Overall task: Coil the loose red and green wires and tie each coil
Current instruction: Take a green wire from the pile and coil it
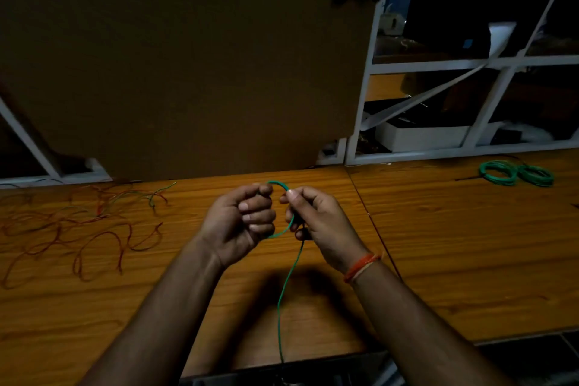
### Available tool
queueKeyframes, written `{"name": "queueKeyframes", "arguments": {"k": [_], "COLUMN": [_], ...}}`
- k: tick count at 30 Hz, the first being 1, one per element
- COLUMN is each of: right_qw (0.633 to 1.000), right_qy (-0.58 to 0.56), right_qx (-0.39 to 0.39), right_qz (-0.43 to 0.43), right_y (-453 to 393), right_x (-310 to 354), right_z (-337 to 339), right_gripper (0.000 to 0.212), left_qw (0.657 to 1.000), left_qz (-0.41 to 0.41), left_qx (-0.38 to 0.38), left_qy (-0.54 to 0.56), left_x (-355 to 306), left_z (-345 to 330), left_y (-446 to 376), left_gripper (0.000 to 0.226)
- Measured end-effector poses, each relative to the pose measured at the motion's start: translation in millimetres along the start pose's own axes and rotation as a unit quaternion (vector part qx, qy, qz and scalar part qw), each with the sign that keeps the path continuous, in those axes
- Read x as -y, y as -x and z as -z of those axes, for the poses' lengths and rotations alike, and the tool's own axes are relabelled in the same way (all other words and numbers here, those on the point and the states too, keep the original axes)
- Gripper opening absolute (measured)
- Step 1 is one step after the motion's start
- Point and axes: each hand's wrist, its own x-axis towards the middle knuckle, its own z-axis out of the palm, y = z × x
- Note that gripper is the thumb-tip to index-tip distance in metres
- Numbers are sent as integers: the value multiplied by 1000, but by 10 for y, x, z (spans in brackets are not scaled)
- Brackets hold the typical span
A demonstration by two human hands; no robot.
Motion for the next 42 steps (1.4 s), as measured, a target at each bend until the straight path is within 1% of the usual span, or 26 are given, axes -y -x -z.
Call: {"name": "queueKeyframes", "arguments": {"k": [3, 5, 8, 12, 13, 15, 17, 19, 20, 23, 25, 27, 29, 31, 33, 36, 39, 42], "right_qw": [998, 995, 992, 988, 986, 981, 969, 943, 929, 897, 891, 895, 903, 911, 916, 922, 933, 938], "right_qy": [-52, -78, -80, -52, -24, 72, 201, 322, 362, 424, 418, 392, 361, 339, 331, 316, 283, 278], "right_qx": [30, 33, -10, -103, -126, -154, -141, -84, -52, 45, 98, 113, 85, 46, 21, 16, -4, -43], "right_qz": [-18, -48, -92, -107, -106, -88, -39, 30, 57, 114, 149, 180, 218, 229, 225, 222, 222, 203], "right_y": [45, 93, 181, 321, 350, 378, 384, 383, 382, 364, 364, 375, 368, 327, 271, 193, 147, 107], "right_x": [-105, -234, -448, -678, -700, -672, -532, -305, -180, 108, 218, 293, 369, 436, 498, 562, 561, 495], "right_z": [60, 119, 202, 264, 278, 302, 314, 279, 246, 145, 78, 10, -52, -98, -124, -143, -157, -158], "right_gripper": [6, 12, 14, 12, 11, 12, 13, 11, 10, 10, 16, 22, 21, 21, 24, 21, 19, 17], "left_qw": [998, 997, 995, 992, 991, 988, 983, 974, 969, 957, 944, 926, 915, 907, 910, 919, 925, 929], "left_qz": [-35, -57, -85, -114, -118, -123, -130, -146, -154, -171, -177, -172, -158, -147, -138, -129, -128, -128], "left_qx": [17, 10, -12, -43, -53, -86, -131, -162, -169, -169, -160, -144, -121, -98, -74, -63, -71, -51], "left_qy": [40, 49, 49, 43, 39, 26, -8, -65, -95, -160, -227, -305, -353, -383, -384, -368, -349, -342], "left_x": [-90, -153, -255, -372, -379, -365, -314, -268, -245, -180, -140, -99, -38, 31, 86, 116, 115, 104], "left_z": [15, 49, 135, 257, 272, 286, 281, 262, 241, 195, 182, 177, 161, 145, 136, 132, 147, 157], "left_y": [-13, 7, 45, 101, 113, 119, 95, 72, 66, 56, 58, 76, 117, 154, 172, 165, 169, 199], "left_gripper": [36, 38, 38, 30, 29, 27, 25, 23, 23, 24, 26, 28, 31, 30, 28, 25, 33, 39]}}
